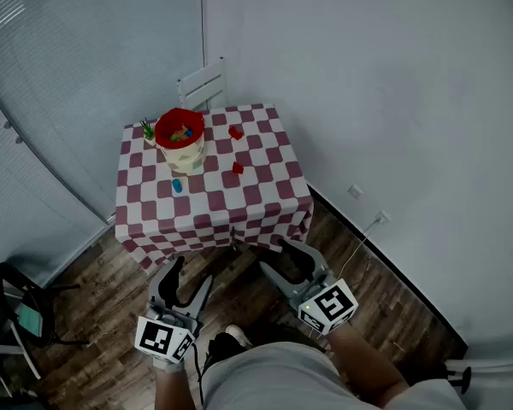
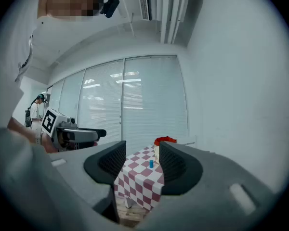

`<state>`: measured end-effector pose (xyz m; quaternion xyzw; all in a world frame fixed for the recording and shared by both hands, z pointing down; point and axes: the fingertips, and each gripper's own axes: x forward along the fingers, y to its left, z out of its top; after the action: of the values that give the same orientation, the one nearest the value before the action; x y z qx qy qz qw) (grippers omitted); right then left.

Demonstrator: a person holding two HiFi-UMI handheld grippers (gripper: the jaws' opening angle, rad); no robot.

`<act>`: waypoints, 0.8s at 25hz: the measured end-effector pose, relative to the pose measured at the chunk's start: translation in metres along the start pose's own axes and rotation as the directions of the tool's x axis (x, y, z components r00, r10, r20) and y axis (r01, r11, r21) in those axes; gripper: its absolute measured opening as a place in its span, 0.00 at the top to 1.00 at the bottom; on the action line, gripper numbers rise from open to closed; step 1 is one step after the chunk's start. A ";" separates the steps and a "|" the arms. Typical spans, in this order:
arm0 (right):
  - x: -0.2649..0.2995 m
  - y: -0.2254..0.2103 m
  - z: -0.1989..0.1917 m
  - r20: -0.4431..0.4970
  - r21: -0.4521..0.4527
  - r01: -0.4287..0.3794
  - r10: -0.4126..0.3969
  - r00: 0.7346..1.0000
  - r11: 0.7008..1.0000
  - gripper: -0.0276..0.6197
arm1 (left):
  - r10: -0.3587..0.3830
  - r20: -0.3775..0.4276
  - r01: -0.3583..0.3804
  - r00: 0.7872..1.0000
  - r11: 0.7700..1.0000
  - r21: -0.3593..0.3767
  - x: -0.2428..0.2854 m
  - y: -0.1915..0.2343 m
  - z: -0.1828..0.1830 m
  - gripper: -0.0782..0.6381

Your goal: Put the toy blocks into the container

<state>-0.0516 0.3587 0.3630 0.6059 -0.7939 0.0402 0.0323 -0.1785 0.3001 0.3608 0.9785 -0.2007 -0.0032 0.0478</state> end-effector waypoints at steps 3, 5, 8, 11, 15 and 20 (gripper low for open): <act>0.017 -0.004 -0.004 -0.002 -0.002 0.009 -0.009 1.000 1.000 0.63 | 0.003 -0.015 -0.003 1.000 1.000 -0.002 0.004 0.017 -0.007 0.55; 0.026 -0.009 -0.004 0.005 0.007 0.013 -0.013 1.000 1.000 0.63 | 0.005 -0.022 -0.005 1.000 1.000 -0.001 0.008 0.026 -0.009 0.55; 0.038 -0.018 -0.005 0.017 0.017 0.011 -0.011 1.000 1.000 0.63 | 0.012 -0.036 -0.012 0.999 1.000 -0.008 0.016 0.037 -0.013 0.55; 0.054 -0.036 -0.010 0.009 0.030 0.010 -0.011 1.000 0.999 0.63 | 0.023 -0.059 -0.023 0.998 1.000 -0.011 0.030 0.049 -0.020 0.55; 0.080 -0.071 -0.020 -0.004 0.055 -0.002 0.002 1.000 0.998 0.63 | 0.043 -0.085 -0.044 0.995 0.999 -0.012 0.059 0.067 -0.027 0.55; 0.127 -0.126 -0.029 -0.033 0.085 -0.060 0.063 0.997 0.995 0.63 | 0.098 -0.129 -0.100 0.987 0.995 -0.011 0.113 0.100 -0.032 0.55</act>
<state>0.0360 0.2066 0.4080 0.5810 -0.8092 0.0855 0.0198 -0.1129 0.1673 0.4040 0.9650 -0.2455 0.0603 0.0693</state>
